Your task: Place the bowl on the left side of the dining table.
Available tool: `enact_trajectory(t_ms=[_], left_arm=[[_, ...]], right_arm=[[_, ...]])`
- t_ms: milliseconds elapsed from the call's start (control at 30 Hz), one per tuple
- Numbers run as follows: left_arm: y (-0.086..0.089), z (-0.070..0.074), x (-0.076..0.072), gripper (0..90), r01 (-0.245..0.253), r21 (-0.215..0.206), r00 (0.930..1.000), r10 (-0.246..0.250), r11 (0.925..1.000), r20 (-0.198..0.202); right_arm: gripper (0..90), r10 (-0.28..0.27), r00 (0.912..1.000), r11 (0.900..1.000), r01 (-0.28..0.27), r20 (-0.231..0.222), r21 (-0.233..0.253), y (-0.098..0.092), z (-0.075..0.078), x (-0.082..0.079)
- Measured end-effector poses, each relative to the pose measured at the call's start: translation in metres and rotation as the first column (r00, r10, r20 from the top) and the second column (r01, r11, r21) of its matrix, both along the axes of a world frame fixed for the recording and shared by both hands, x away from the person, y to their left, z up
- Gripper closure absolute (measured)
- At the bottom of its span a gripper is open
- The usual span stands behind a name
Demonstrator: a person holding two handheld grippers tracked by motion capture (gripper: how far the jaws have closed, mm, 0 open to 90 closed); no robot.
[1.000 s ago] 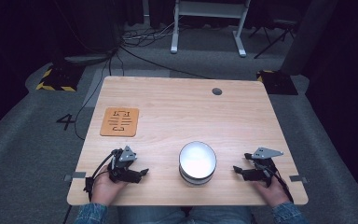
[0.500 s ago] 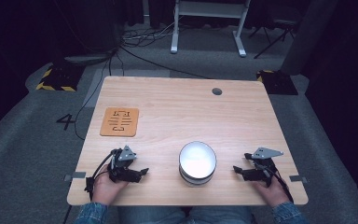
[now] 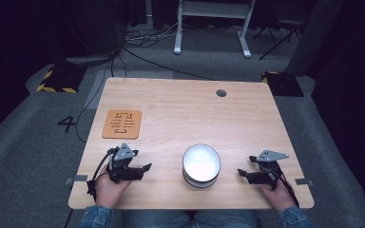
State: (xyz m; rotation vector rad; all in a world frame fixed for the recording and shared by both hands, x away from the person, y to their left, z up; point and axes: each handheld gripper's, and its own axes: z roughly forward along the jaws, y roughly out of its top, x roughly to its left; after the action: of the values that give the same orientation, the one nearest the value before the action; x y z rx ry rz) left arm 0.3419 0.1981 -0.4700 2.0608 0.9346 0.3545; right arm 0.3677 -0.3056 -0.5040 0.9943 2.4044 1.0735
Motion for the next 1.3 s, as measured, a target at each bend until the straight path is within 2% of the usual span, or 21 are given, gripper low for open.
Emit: enact_trajectory(t_ms=[133, 300, 467, 500, 667, 767, 867, 900, 1000, 1033, 1200, 1233, 1267, 1300], left_arm=[[-0.002, 0.009, -0.003, 24.5, -0.011, -0.041, 0.9997, 0.012, 0.9991, 0.022], [-0.005, 0.024, -0.009, 24.7, -0.018, -0.075, 0.9966, 0.023, 0.997, 0.079], [-0.007, 0.036, -0.013, 25.1, -0.01, -0.134, 0.9918, 0.026, 0.9909, 0.125], [-0.008, 0.039, -0.014, 25.2, -0.006, -0.148, 0.992, 0.025, 0.989, 0.124], [-0.01, 0.051, -0.017, 25.6, -0.003, -0.175, 0.9872, 0.031, 0.9845, 0.156], [-0.012, 0.057, -0.017, 26.3, -0.013, -0.156, 0.9851, 0.039, 0.9876, 0.167], [-0.015, 0.063, -0.015, 27.2, -0.056, -0.116, 0.9855, 0.073, 0.9916, 0.153], [-0.016, 0.065, -0.015, 27.3, -0.063, -0.114, 0.9856, 0.079, 0.9915, 0.149], [-0.018, 0.07, -0.012, 27.7, -0.048, -0.109, 0.9855, 0.065, 0.9929, 0.157], [-0.02, 0.07, -0.011, 27.7, -0.043, -0.118, 0.9871, 0.061, 0.9921, 0.148], [-0.028, 0.074, -0.004, 28.0, -0.015, -0.108, 0.9906, 0.029, 0.9941, 0.134], [-0.03, 0.075, -0.001, 28.0, -0.005, -0.093, 0.9883, 0.019, 0.9956, 0.151], [-0.034, 0.075, -0.001, 28.0, 0.004, -0.106, 0.991, 0.01, 0.9943, 0.134], [-0.038, 0.076, 0.0, 28.0, 0.008, -0.112, 0.9911, 0.007, 0.9936, 0.133]], right_arm=[[21.6, 0.0, 1.0, 1.0, 0.0, 0.001, 0.0, 0.0, 0.0, 0.0], [21.4, -0.004, 1.0, 1.0, 0.004, 0.002, 0.0, 0.0, 0.0, 0.0], [21.0, -0.009, 1.0, 1.0, 0.009, 0.0, 0.001, 0.001, 0.0, -0.001], [20.9, -0.012, 0.9999, 1.0, 0.012, 0.001, 0.001, 0.001, 0.0, -0.001], [20.9, -0.008, 0.9999, 1.0, 0.008, 0.007, -0.006, 0.001, 0.0, 0.0], [20.9, -0.011, 0.9999, 1.0, 0.011, 0.008, -0.003, 0.001, 0.0, 0.0], [20.9, -0.013, 0.9999, 1.0, 0.013, 0.008, -0.001, 0.001, -0.001, 0.0], [20.9, -0.012, 0.9999, 1.0, 0.012, 0.009, -0.004, 0.001, -0.001, 0.0], [20.9, -0.015, 0.9999, 1.0, 0.015, 0.007, -0.006, 0.001, 0.0, 0.0], [20.9, -0.016, 0.9999, 1.0, 0.016, 0.007, -0.007, 0.001, 0.0, 0.0], [20.8, -0.028, 0.9996, 1.0, 0.028, 0.008, -0.008, 0.002, 0.0, 0.0], [20.7, -0.043, 0.9991, 0.999, 0.043, 0.002, -0.004, 0.004, 0.0, -0.001], [20.7, -0.041, 0.9991, 0.999, 0.041, 0.008, -0.008, 0.004, 0.0, -0.001], [20.6, -0.039, 0.9992, 0.999, 0.039, 0.013, -0.018, 0.003, 0.0, -0.001]])
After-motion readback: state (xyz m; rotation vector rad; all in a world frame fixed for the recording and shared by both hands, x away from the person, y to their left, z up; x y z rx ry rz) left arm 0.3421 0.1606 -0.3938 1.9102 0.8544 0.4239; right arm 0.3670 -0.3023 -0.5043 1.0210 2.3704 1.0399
